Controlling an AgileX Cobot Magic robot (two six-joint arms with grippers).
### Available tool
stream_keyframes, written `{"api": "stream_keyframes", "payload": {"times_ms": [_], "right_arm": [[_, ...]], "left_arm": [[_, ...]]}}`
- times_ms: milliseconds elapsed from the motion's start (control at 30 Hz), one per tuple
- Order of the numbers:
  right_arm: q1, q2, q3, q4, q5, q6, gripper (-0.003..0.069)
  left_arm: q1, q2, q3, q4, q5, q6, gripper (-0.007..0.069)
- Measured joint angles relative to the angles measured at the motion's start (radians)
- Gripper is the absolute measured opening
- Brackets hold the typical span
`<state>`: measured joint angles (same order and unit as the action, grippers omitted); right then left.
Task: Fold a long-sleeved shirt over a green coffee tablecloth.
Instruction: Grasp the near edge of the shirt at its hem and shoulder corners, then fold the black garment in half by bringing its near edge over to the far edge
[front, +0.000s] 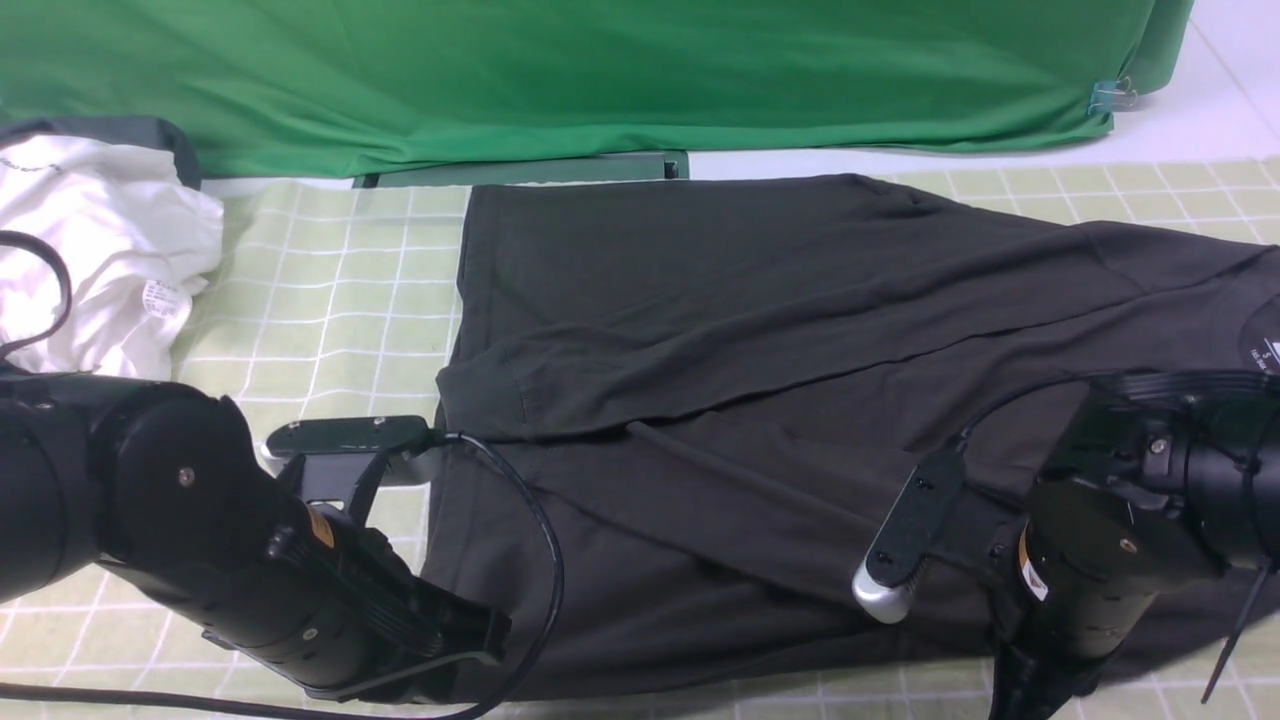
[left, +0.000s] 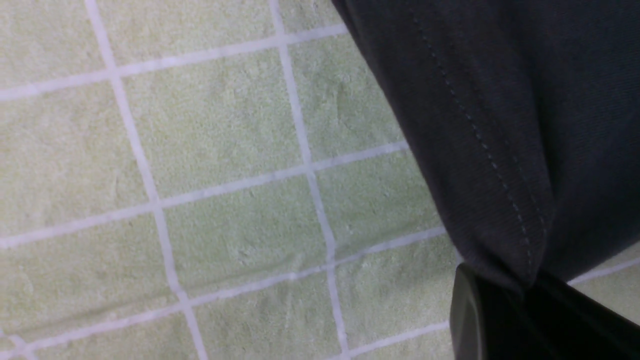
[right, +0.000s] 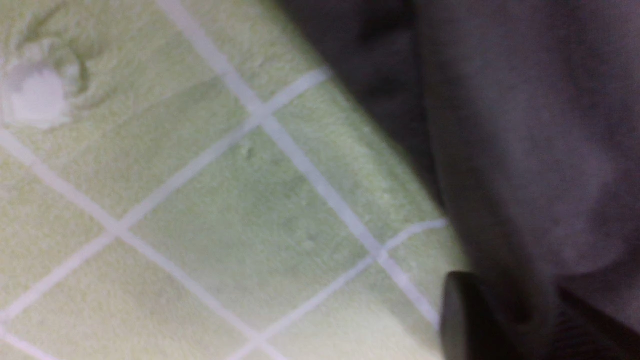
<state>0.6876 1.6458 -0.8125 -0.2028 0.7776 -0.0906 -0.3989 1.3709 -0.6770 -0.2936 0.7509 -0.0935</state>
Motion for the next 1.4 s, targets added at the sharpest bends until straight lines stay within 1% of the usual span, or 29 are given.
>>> {"api": "stream_keyframes", "payload": {"times_ms": [67,200,300,400,567,700,800,867,933,1033,1067,1100,1133,1167,1233,1333,1400], "right_arm": [[0.000,0.000,-0.010,0.006,0.033,-0.001,0.0033],[0.000,-0.016,-0.014,0.061,0.103,-0.018,0.0030],[0.020,-0.066,-0.012,0.136,0.208,-0.013,0.0030],[0.071,-0.122,0.012,0.174,0.260,0.023,0.0030],[0.194,-0.226,0.080,0.197,0.303,0.144,0.0030],[0.283,-0.296,0.130,0.203,0.314,0.231,0.0030],[0.290,-0.327,0.133,0.203,0.337,0.247,0.0030],[0.279,-0.331,0.126,0.203,0.344,0.246,0.0030],[0.231,-0.335,0.102,0.189,0.351,0.235,0.0030],[0.133,-0.333,0.063,0.159,0.325,0.189,0.0030],[0.082,-0.326,0.048,0.151,0.293,0.165,0.0030],[0.073,-0.323,0.041,0.150,0.287,0.161,0.0030],[0.010,-0.306,0.019,0.144,0.252,0.131,0.0030],[-0.042,-0.277,-0.012,0.141,0.218,0.107,0.0030],[-0.115,-0.231,-0.060,0.141,0.191,0.076,0.0030],[-0.207,-0.147,-0.154,0.139,0.170,0.043,0.0030],[-0.229,-0.120,-0.187,0.138,0.167,0.035,0.0030]], "left_arm": [[0.000,0.000,-0.008,-0.002,0.030,0.000,0.0026],[0.000,-0.001,-0.017,-0.007,0.096,0.000,0.0026],[-0.012,-0.007,-0.006,-0.021,0.164,0.000,0.0026],[-0.061,-0.036,0.038,-0.026,0.196,-0.007,0.0026],[-0.164,-0.125,0.093,-0.066,0.255,-0.053,0.0026],[-0.235,-0.211,0.113,-0.085,0.292,-0.125,0.0026],[-0.247,-0.267,0.114,-0.084,0.303,-0.163,0.0026],[-0.248,-0.280,0.114,-0.078,0.304,-0.168,0.0026],[-0.249,-0.298,0.105,-0.065,0.313,-0.174,0.0026],[-0.249,-0.299,0.079,-0.033,0.313,-0.191,0.0026],[-0.249,-0.297,0.065,-0.016,0.295,-0.203,0.0026],[-0.249,-0.297,0.063,-0.009,0.283,-0.206,0.0026],[-0.249,-0.295,0.052,0.011,0.237,-0.226,0.0026],[-0.249,-0.286,0.041,0.042,0.155,-0.258,0.0026],[-0.236,-0.260,0.018,0.071,0.050,-0.291,0.0026],[-0.166,-0.203,-0.030,0.090,-0.025,-0.302,0.0026],[-0.133,-0.182,-0.047,0.096,-0.038,-0.301,0.0026]]}}
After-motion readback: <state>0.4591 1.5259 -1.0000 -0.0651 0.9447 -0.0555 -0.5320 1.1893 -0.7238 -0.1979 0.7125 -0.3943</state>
